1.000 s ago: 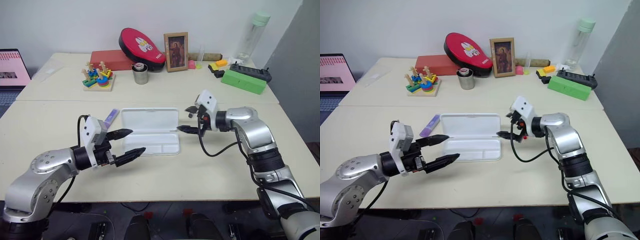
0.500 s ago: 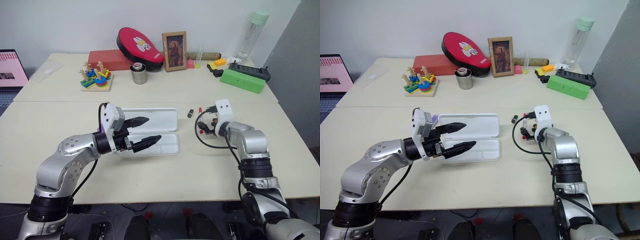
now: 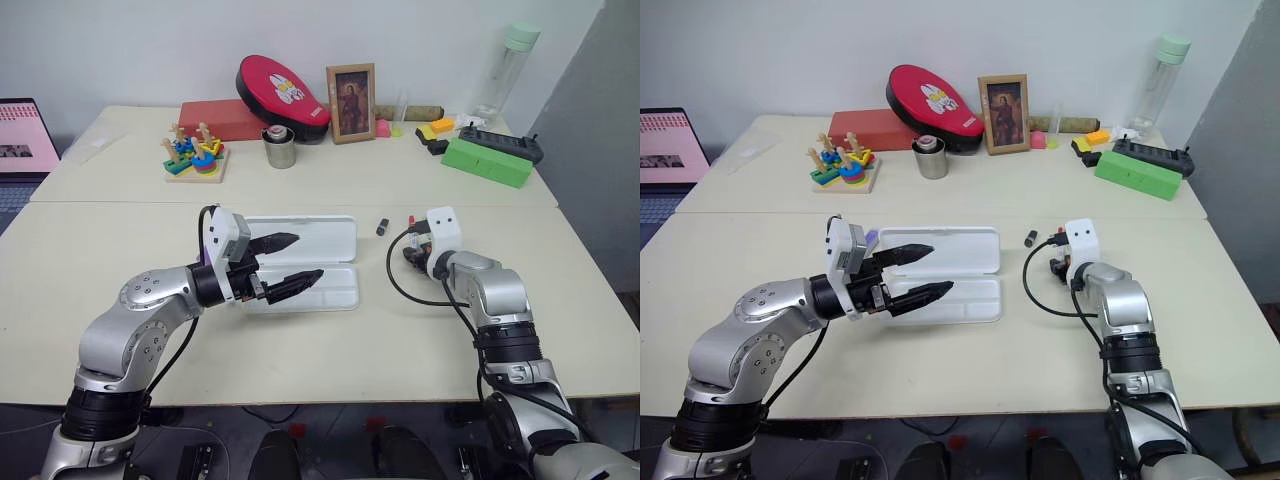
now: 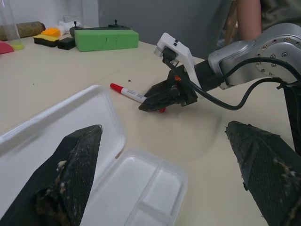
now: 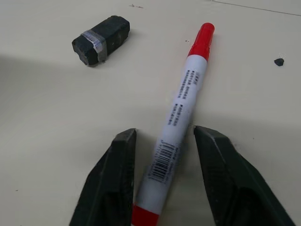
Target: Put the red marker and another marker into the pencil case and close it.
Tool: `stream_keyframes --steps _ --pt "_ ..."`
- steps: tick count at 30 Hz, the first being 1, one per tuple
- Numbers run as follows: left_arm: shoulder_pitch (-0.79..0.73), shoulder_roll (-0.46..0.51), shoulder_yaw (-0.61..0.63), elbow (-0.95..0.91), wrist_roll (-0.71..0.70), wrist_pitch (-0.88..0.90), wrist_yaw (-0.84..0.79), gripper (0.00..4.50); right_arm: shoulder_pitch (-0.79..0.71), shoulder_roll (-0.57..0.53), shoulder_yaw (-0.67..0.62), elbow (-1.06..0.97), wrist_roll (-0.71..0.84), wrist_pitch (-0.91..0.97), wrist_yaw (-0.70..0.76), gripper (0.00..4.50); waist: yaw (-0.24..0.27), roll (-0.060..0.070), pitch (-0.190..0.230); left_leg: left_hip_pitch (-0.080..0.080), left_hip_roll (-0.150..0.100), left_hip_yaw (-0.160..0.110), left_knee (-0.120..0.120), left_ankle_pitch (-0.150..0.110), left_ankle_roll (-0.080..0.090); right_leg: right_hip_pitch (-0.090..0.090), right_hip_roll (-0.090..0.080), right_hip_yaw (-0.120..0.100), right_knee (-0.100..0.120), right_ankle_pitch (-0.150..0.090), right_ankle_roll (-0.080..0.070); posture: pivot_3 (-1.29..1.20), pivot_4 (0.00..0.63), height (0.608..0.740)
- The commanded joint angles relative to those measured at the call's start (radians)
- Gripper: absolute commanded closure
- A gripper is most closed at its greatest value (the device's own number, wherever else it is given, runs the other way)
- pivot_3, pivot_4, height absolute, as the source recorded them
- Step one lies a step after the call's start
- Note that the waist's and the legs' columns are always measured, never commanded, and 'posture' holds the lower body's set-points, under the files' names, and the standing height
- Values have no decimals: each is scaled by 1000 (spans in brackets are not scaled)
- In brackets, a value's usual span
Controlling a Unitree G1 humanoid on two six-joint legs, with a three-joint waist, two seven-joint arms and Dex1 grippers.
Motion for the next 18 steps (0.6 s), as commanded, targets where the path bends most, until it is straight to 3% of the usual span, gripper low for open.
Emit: stream_keyframes --steps 1,4,10,14,18 --pt "-5 -3 9 -16 0 -21 -7 0 -1 -21 -8 0 9 -12 -16 3534 0 0 0 0 0 0 0 0 0 0 0 0 0 0 0 0 150 740" --pt "-8 -9 6 -18 -4 -22 -9 0 3 -20 -15 -5 12 -17 -26 4211 0 0 0 0 0 0 0 0 0 0 0 0 0 0 0 0 150 740" --pt "8 -5 41 -23 -13 -11 10 0 -18 -67 -50 -56 43 -125 -1 4221 0 1 1 0 0 0 0 0 0 0 0 0 0 0 0 0 150 740" --pt "111 33 144 -59 -46 21 34 0 -75 -175 19 -163 120 -299 246 4221 -10 4 3 0 0 0 -1 0 0 -1 0 1 -1 0 0 0 150 740" --pt "252 75 238 -105 -65 38 32 0 -115 -232 97 -267 230 -337 485 4221 -28 4 3 0 1 0 -2 0 1 -1 1 0 -1 0 0 0 150 740"
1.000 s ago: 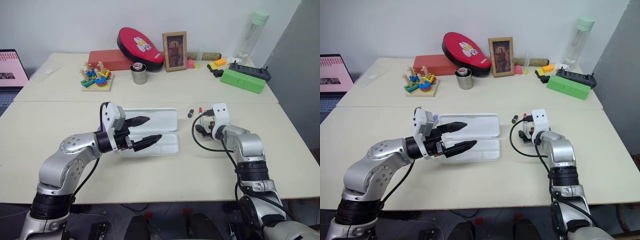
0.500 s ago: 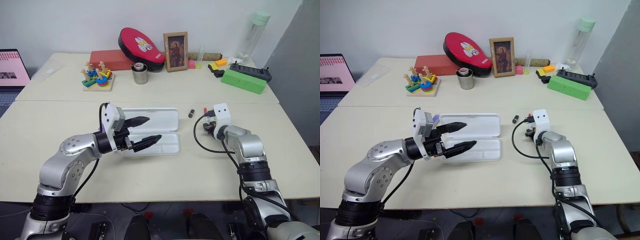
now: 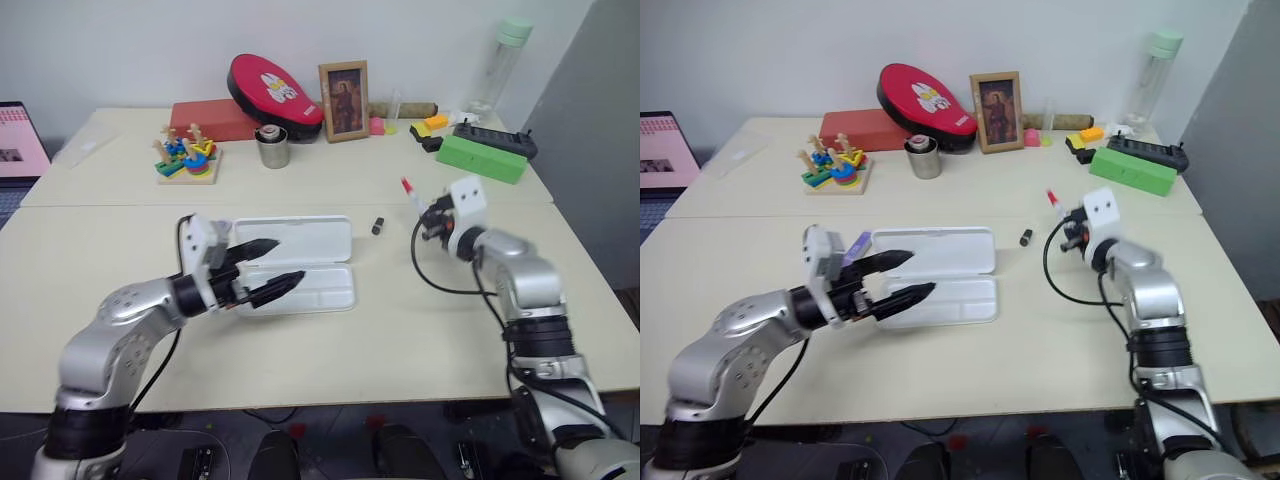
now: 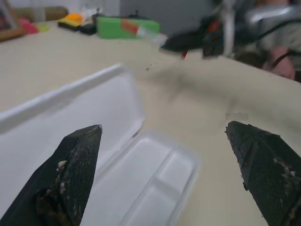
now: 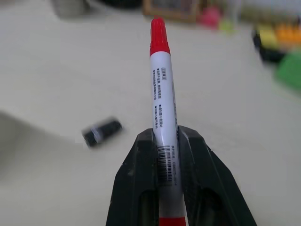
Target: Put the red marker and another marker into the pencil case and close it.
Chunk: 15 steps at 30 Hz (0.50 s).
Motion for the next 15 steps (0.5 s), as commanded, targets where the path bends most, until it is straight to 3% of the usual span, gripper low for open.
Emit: stream_keyframes --steps 1,5,9,15 --pt "130 41 122 -91 -31 10 -2 0 -52 -26 118 -143 102 -57 243 4221 -8 -1 0 0 0 0 0 0 0 0 0 0 0 0 0 0 150 740" --pt "239 53 189 -109 -21 -1 6 0 -75 -34 262 -143 70 -98 345 4221 -3 -2 -1 0 0 0 1 0 0 1 0 0 0 0 -1 0 150 740" --pt "337 57 294 -126 -28 -2 15 0 -125 11 505 4 -109 -253 396 4221 4 -3 -1 1 0 1 2 0 0 -3 -1 0 -1 -1 -1 0 150 740" --pt "388 57 358 -158 -43 7 25 0 -189 121 593 263 -203 -416 394 4221 15 -4 -1 1 0 1 3 1 -1 -4 -1 0 0 0 0 0 150 740"
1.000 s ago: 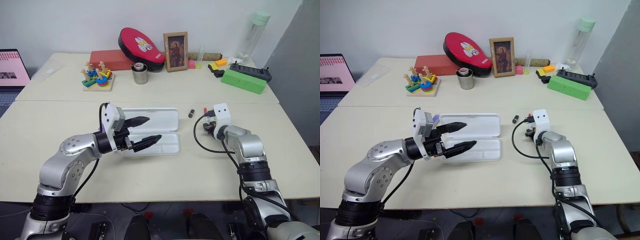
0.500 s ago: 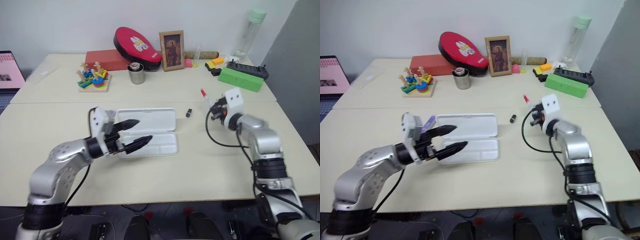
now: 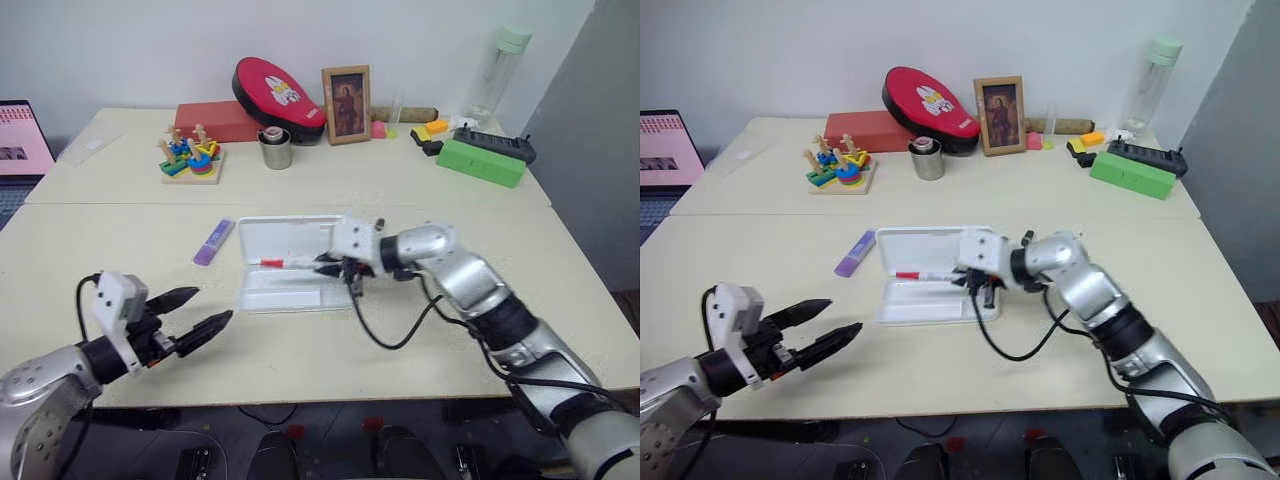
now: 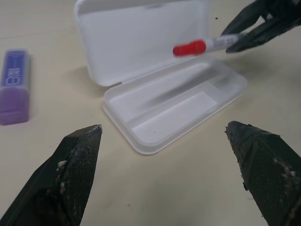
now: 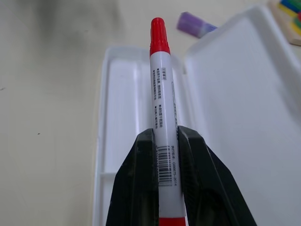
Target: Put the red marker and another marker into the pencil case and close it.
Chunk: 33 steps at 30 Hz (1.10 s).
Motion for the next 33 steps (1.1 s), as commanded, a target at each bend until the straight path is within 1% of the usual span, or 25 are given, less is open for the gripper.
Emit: stream_keyframes --steps 1,6,14,16,17,21,22,24,26,28,31,33 --pt "11 6 53 -64 -28 -4 16 0 -54 49 10 138 -52 -117 -10 4221 2 -2 -1 0 0 0 0 0 0 0 0 0 0 0 0 0 150 740" --pt "21 -12 51 -97 -43 4 45 0 -87 108 -16 271 -68 -186 -15 4221 0 -1 -1 0 0 0 -2 0 0 1 0 -1 1 0 0 0 150 740" --pt "3 -11 30 -117 -64 17 77 0 -131 154 -39 398 -88 -262 -24 4221 -2 -1 0 0 0 0 -2 0 0 2 0 -1 2 0 -1 0 150 740" --pt "-6 -9 23 -119 -67 21 82 0 -139 159 -45 406 -89 -267 -22 3515 -2 -1 0 0 0 0 -2 0 0 2 0 -1 2 0 -1 0 150 740" --pt "-9 -8 21 -119 -68 23 84 0 -140 160 -50 402 -88 -266 -16 3305 -1 -1 0 0 0 0 -2 0 0 2 0 -1 2 0 -1 0 150 740" --pt "-30 -5 15 -115 -76 29 96 0 -134 161 -71 373 -68 -245 15 2214 -2 -1 -1 0 0 0 -2 0 0 1 0 -1 2 0 -1 0 150 740" --pt "-37 -5 14 -115 -82 32 99 0 -131 161 -75 363 -64 -238 23 2077 -2 -1 0 0 0 0 -2 0 0 2 0 -1 2 0 -1 0 150 740" --pt "-58 -10 16 -114 -98 38 113 0 -128 160 -84 345 -58 -226 32 1523 -3 -1 0 0 0 0 -2 0 0 2 0 -1 2 0 -1 0 150 740" --pt "-78 -18 23 -108 -111 46 135 0 -124 159 -101 305 -34 -197 51 1150 -2 -1 0 -1 0 0 -2 0 0 3 0 -1 2 0 -1 0 150 740" --pt "-99 -24 23 -93 -101 46 166 0 -115 162 -141 230 27 -135 83 725 -2 -1 0 0 0 0 -2 0 0 3 0 -1 2 0 -1 0 150 740" --pt "-152 -39 12 -55 -55 30 243 0 -102 161 -206 96 129 -8 115 25 -2 -1 0 0 0 0 -2 0 0 3 0 -1 2 0 0 0 150 740" --pt "-232 -53 4 -1 -7 17 328 0 -103 149 -253 12 184 83 108 5 2 -1 0 0 0 -1 -2 0 0 3 0 -1 3 0 0 0 150 740"
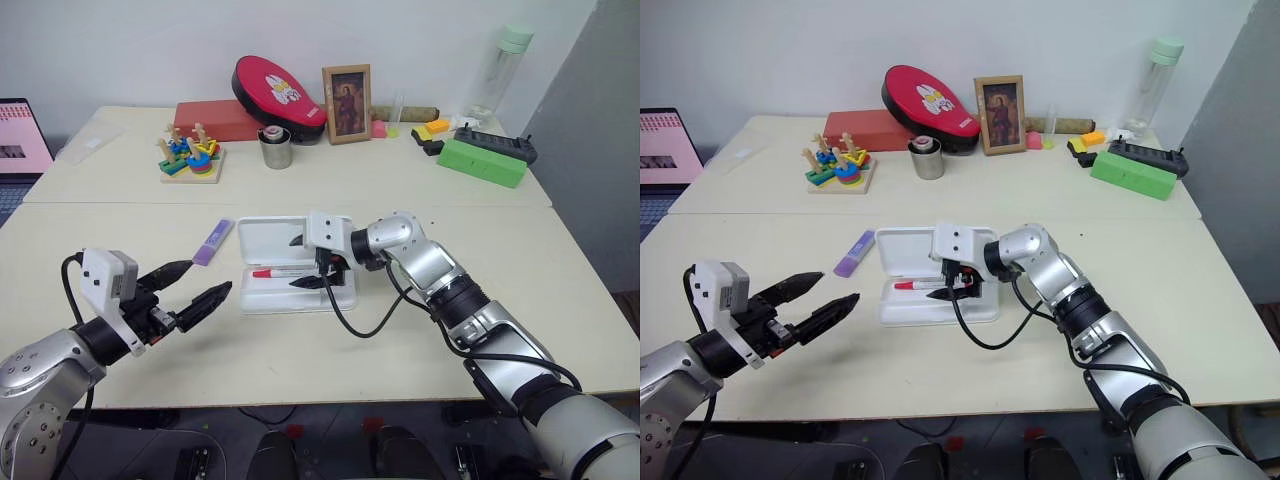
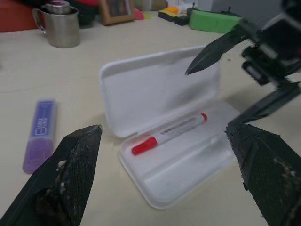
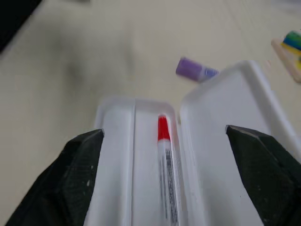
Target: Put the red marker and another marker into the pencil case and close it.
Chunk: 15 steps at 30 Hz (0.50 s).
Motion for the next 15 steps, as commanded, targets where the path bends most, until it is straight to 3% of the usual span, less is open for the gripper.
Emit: stream_keyframes --steps 1,7,15 --pt "-97 -9 -2 64 71 -29 118 0 -12 -14 -89 -149 99 130 -3 5 1 -1 0 0 0 0 0 0 0 0 0 0 0 0 0 0 150 740" --pt "-237 28 -64 266 194 -15 178 0 -32 -62 -161 -258 151 271 -58 5 7 -1 0 0 0 0 1 0 0 0 0 0 -1 0 1 0 150 740" --pt "-466 37 -263 599 335 -19 130 0 -34 -87 -174 -283 135 342 -172 5 15 -3 -2 -1 0 0 0 0 0 -1 0 0 -1 0 0 0 150 740"
